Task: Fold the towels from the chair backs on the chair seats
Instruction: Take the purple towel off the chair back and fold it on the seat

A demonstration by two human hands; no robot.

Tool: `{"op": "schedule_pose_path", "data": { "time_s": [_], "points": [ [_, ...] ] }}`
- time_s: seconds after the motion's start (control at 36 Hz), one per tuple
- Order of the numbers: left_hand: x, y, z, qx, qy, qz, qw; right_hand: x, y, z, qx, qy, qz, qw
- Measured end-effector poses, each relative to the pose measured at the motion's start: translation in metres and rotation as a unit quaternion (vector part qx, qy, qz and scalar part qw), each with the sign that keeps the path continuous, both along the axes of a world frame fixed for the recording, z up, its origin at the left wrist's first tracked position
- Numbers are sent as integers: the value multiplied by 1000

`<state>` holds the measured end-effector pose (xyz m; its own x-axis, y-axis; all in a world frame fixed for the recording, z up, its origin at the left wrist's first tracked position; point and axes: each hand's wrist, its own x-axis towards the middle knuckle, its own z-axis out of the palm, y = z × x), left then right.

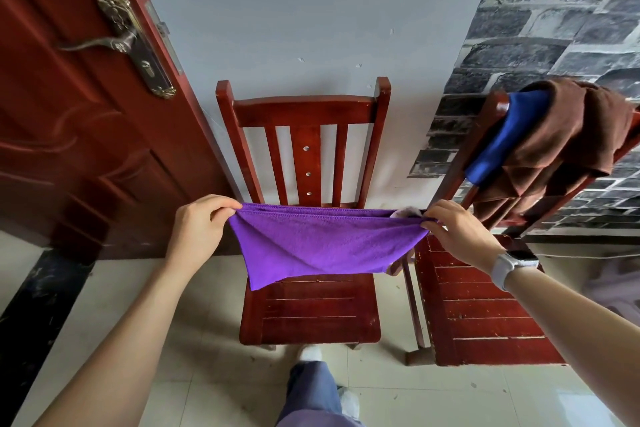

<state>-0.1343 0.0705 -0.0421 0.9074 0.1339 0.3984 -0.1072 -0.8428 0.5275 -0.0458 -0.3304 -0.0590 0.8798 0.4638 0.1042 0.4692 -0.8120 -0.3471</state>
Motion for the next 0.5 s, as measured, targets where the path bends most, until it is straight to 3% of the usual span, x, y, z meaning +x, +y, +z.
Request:
{"op": "schedule_pose_path", "data": {
  "time_s": [0.28, 0.5],
  "points": [
    [1, 8, -3, -2, 4, 2, 1000, 4, 6, 3, 132, 23, -96, 986],
    [-1, 16, -10, 32, 24, 12, 999, 10, -1, 9, 72, -29, -21, 997]
  ]
}}
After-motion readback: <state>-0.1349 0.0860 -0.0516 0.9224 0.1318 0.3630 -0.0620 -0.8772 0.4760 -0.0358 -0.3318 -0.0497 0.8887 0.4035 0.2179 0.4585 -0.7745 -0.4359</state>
